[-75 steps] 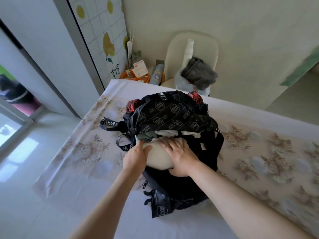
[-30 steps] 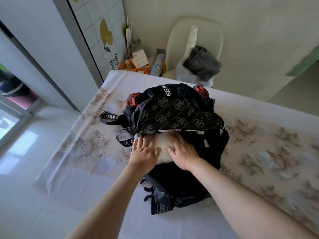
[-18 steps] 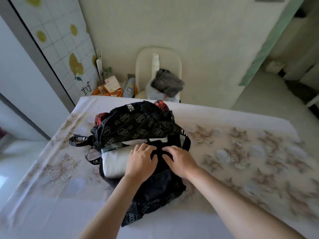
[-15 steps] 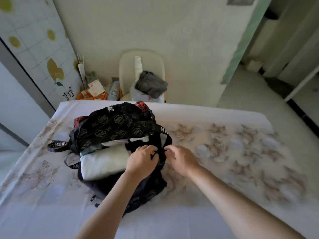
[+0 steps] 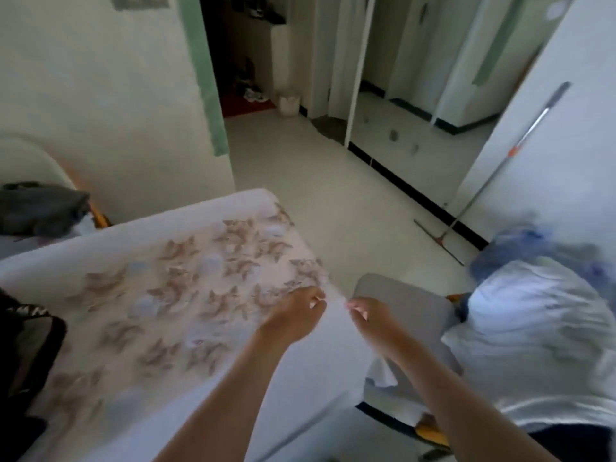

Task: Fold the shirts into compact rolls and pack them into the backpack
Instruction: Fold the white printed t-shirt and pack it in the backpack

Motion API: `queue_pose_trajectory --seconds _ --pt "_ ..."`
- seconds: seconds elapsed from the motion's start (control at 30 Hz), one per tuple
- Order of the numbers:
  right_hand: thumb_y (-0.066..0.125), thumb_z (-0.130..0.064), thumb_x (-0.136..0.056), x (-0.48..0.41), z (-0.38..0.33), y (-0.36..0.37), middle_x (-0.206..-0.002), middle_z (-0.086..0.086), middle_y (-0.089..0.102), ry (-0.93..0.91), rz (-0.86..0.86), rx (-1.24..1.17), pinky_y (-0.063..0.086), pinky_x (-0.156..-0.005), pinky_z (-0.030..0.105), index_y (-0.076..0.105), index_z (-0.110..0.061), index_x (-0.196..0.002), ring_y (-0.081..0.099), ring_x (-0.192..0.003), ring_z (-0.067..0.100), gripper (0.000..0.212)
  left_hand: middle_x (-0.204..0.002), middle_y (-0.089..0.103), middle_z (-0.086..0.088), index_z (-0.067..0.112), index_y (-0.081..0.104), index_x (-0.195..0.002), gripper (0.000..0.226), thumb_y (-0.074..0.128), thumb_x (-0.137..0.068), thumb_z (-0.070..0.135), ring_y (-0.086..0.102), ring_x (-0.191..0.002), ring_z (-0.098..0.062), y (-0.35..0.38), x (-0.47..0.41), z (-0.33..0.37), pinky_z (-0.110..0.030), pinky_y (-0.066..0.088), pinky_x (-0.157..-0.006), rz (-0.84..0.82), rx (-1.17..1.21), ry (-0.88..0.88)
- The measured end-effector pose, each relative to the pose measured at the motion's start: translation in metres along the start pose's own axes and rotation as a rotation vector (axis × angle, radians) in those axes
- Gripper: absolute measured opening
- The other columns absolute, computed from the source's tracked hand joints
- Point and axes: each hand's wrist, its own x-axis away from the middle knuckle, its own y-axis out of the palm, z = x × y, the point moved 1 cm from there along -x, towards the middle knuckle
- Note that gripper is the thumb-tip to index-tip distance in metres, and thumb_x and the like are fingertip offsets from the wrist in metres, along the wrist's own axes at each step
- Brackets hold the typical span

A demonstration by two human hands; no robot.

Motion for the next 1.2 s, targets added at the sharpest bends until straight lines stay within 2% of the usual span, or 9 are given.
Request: queue_pose_trajectory --seconds 0.3,0.47,0.57,0.63,0.77,0.9,0.97,1.1,1.2 --pt "0.056 -0.017 -0.094 0.112 0.183 -0.136 -0.132 0.007 0.059 0.390 0.323 0.194 0.042 -0.101 0.037 0.067 -0.020 -0.125 0.055 -0.120 0.029 0.033 -0.122 0.066 0.005 0.031 0.063 -0.120 0.029 0.048 -0.098 0.040 0.061 -0.111 -0.020 0.180 -0.039 0.180 -0.030 0.047 -0.090 -0.426 -0.113 0.323" --pt "0.058 -0.017 -0.089 0.163 0.247 -0.170 -0.160 0.003 0.025 0.623 0.364 0.423 0.031 -0.112 0.044 0.047 -0.033 -0.143 0.026 -0.144 0.028 0.058 -0.101 0.061 0.005 0.034 0.053 -0.086 0.015 0.046 -0.098 0.029 0.053 -0.090 -0.013 0.267 -0.040 0.240 -0.039 0.050 -0.095 -0.633 -0.177 0.485" --pt "0.065 -0.015 -0.085 0.176 0.286 -0.182 -0.153 0.005 0.034 0.657 0.323 0.523 0.041 -0.102 0.046 0.055 -0.035 -0.136 0.036 -0.134 0.030 0.055 -0.122 0.059 0.005 0.031 0.059 -0.118 0.023 0.048 -0.097 0.031 0.055 -0.111 -0.013 0.313 -0.038 0.259 -0.039 0.044 -0.104 -0.751 -0.178 0.521" --pt "0.082 -0.016 -0.071 0.178 0.304 -0.187 -0.122 0.004 0.056 0.613 0.346 0.612 0.050 -0.077 0.044 0.073 -0.032 -0.100 0.055 -0.102 0.031 0.034 -0.151 0.041 0.004 0.025 0.043 -0.145 0.049 0.050 -0.098 0.036 0.040 -0.137 -0.015 0.339 -0.035 0.267 -0.032 0.033 -0.113 -0.787 -0.214 0.514" --pt "0.076 -0.029 -0.082 0.177 0.324 -0.198 -0.093 -0.006 0.060 0.410 0.452 0.635 0.039 -0.087 0.038 0.071 -0.029 -0.083 0.055 -0.088 0.023 0.005 -0.152 0.038 0.001 0.023 0.030 -0.151 0.064 0.058 -0.095 0.037 0.037 -0.139 -0.019 0.376 -0.029 0.282 -0.030 0.032 -0.109 -0.762 -0.202 0.556" --pt "0.062 -0.013 -0.093 0.168 0.314 -0.218 -0.074 -0.011 0.059 0.334 0.667 0.222 0.042 -0.079 0.036 0.061 -0.017 -0.087 0.054 -0.070 0.019 0.008 -0.116 0.064 -0.002 0.019 0.058 -0.124 0.026 0.052 -0.098 0.022 0.058 -0.111 -0.021 0.378 -0.040 0.297 -0.026 0.042 -0.085 -0.556 -0.154 0.603" --pt "0.061 -0.014 -0.092 0.164 0.309 -0.223 -0.080 -0.012 0.058 0.304 0.645 0.099 0.043 -0.075 0.033 0.062 -0.017 -0.096 0.054 -0.075 0.016 0.005 -0.114 0.066 0.000 0.020 0.063 -0.121 0.027 0.047 -0.099 0.018 0.060 -0.106 -0.020 0.365 -0.050 0.304 -0.027 0.044 -0.083 -0.440 -0.138 0.623" --pt "0.068 -0.034 -0.079 0.165 0.323 -0.230 -0.110 -0.010 0.058 0.410 0.459 0.319 0.031 -0.103 0.035 0.064 -0.032 -0.119 0.050 -0.107 0.015 0.040 -0.114 0.064 0.004 0.021 0.066 -0.118 0.030 0.047 -0.097 0.011 0.059 -0.102 -0.016 0.322 -0.077 0.320 -0.024 0.040 -0.081 -0.370 -0.120 0.680" --pt "0.069 -0.023 -0.086 0.156 0.327 -0.245 -0.106 -0.001 0.068 0.485 0.593 0.313 0.039 -0.093 0.040 0.073 -0.025 -0.107 0.061 -0.099 0.026 0.022 -0.108 0.064 0.005 0.023 0.066 -0.111 0.028 0.046 -0.096 0.012 0.056 -0.100 -0.017 0.297 -0.093 0.323 -0.030 0.042 -0.078 -0.314 -0.212 0.707"
